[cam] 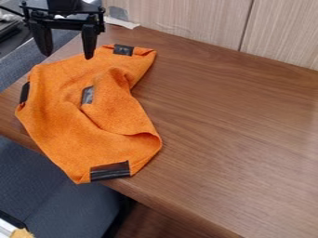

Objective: Unfold the cloth from left to right

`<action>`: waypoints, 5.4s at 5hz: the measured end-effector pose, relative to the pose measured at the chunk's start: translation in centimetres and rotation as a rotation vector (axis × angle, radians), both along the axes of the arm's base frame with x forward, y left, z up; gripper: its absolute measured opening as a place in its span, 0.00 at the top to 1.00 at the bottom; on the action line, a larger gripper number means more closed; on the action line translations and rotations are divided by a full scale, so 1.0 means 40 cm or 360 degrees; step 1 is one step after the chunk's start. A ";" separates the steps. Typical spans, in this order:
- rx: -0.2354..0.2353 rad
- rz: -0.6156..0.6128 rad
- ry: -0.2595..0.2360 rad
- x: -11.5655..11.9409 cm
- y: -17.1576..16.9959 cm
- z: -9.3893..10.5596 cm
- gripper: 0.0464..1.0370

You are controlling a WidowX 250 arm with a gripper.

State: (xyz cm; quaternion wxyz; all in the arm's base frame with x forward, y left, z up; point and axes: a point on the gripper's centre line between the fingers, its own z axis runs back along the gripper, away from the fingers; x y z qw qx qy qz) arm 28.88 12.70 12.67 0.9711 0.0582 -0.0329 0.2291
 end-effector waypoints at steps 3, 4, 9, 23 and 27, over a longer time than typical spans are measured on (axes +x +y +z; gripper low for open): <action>-0.0060 -0.0029 0.0119 -0.009 0.004 -0.096 0.04; -0.0113 -0.0056 0.0160 -0.003 0.000 -0.142 0.04; -0.0148 -0.0103 0.0272 0.005 -0.025 -0.216 0.66; -0.0246 -0.0359 0.0100 0.202 -0.398 -0.195 0.23; -0.0161 -0.0412 0.0096 0.162 -0.332 -0.017 0.03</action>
